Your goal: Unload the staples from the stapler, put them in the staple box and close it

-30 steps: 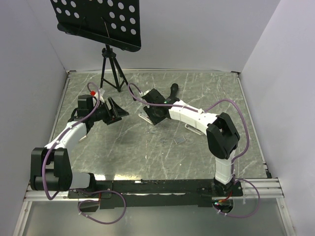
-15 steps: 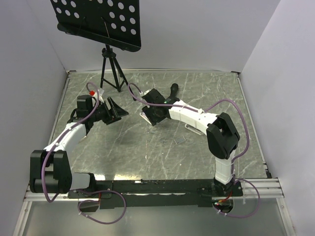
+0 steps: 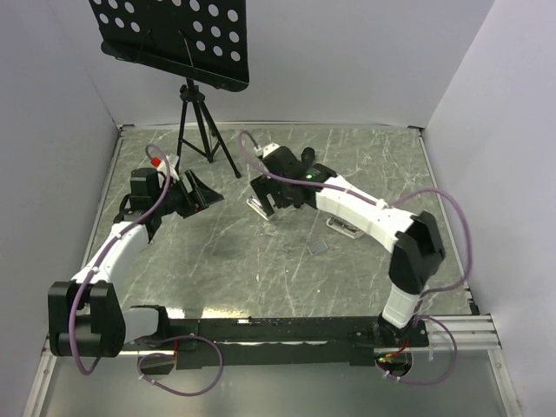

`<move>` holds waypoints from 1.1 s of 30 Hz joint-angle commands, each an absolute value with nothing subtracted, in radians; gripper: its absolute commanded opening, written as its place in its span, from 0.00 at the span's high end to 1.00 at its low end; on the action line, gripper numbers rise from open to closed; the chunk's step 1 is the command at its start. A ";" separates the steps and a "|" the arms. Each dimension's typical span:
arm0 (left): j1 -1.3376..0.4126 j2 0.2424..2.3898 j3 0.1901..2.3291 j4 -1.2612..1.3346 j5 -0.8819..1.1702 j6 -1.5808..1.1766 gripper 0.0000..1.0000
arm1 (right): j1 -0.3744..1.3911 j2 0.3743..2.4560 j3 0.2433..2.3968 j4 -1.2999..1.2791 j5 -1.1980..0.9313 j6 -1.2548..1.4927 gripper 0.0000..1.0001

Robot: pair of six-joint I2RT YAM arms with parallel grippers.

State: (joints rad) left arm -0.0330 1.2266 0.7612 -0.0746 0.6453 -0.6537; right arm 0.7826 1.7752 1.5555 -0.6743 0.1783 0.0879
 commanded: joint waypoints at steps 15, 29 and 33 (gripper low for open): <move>-0.060 0.842 0.661 -0.167 0.494 -0.561 0.21 | 0.773 1.384 1.099 -0.686 0.210 0.270 0.00; -0.124 0.792 0.695 -0.235 0.338 -0.525 0.20 | 0.762 1.400 0.868 -0.274 0.006 0.334 0.21; -0.124 0.787 0.699 -0.242 0.316 -0.525 0.20 | 0.769 1.440 0.842 -0.166 -0.035 0.315 0.23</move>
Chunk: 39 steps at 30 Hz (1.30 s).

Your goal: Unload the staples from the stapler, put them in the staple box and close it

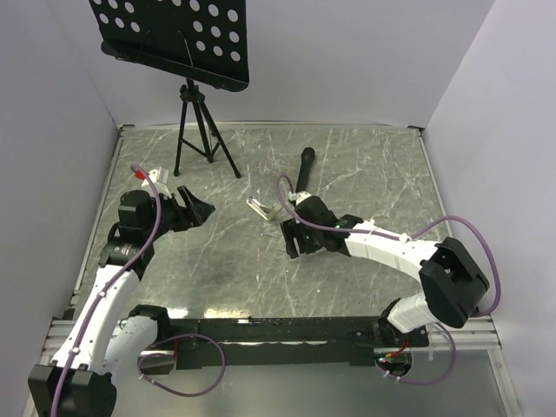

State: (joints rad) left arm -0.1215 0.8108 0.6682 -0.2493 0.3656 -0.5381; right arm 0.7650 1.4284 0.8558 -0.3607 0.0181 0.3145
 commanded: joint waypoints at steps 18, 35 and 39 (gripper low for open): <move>-0.124 0.758 0.709 -0.262 0.229 -0.525 0.20 | 0.865 1.693 1.031 -0.205 0.109 0.255 0.28; -0.124 0.744 0.709 -0.261 0.222 -0.526 0.19 | 0.874 1.887 1.258 -0.291 0.153 0.201 0.23; -0.124 0.747 0.706 -0.259 0.227 -0.526 0.20 | 0.874 1.908 1.281 -0.299 0.144 0.193 0.22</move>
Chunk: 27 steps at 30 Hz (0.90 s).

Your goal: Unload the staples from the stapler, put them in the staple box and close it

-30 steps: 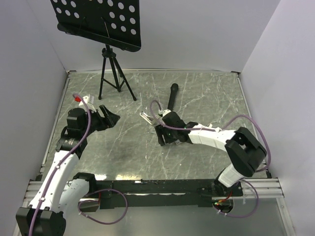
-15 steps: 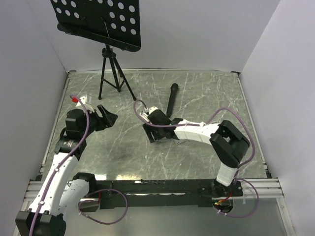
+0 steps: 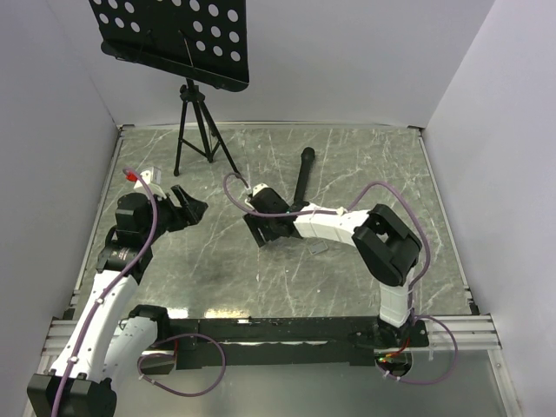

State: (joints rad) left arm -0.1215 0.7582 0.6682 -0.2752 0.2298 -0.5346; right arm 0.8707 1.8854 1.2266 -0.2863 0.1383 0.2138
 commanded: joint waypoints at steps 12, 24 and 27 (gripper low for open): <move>-0.124 0.752 0.707 -0.259 0.227 -0.526 0.20 | 0.891 1.939 1.304 -0.295 0.178 0.150 0.22; -0.124 0.762 0.710 -0.261 0.230 -0.526 0.20 | 0.896 1.974 1.321 -0.298 0.158 0.146 0.22; -0.124 0.761 0.707 -0.261 0.230 -0.526 0.20 | 0.900 1.973 1.316 -0.293 0.153 0.146 0.23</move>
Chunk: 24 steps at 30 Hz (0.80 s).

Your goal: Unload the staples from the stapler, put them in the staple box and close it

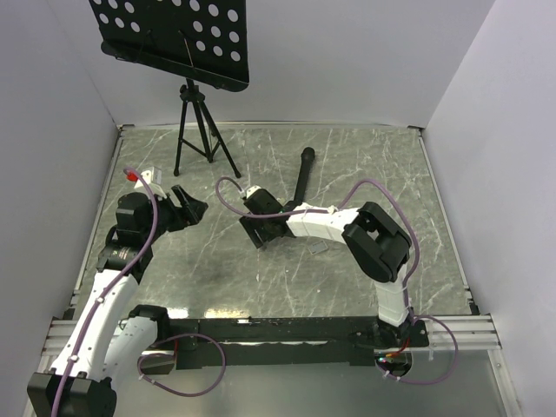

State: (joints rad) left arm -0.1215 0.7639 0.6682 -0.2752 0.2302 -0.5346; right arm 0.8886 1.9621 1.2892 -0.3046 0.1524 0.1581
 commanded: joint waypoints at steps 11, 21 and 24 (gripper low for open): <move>-0.124 0.764 0.709 -0.262 0.224 -0.525 0.20 | 0.943 1.934 1.307 -0.304 0.158 0.153 0.37; -0.124 0.767 0.709 -0.259 0.230 -0.526 0.20 | 0.948 1.937 1.328 -0.334 0.189 0.182 0.44; -0.124 0.773 0.710 -0.259 0.235 -0.528 0.20 | 0.946 1.967 1.370 -0.382 0.201 0.213 0.44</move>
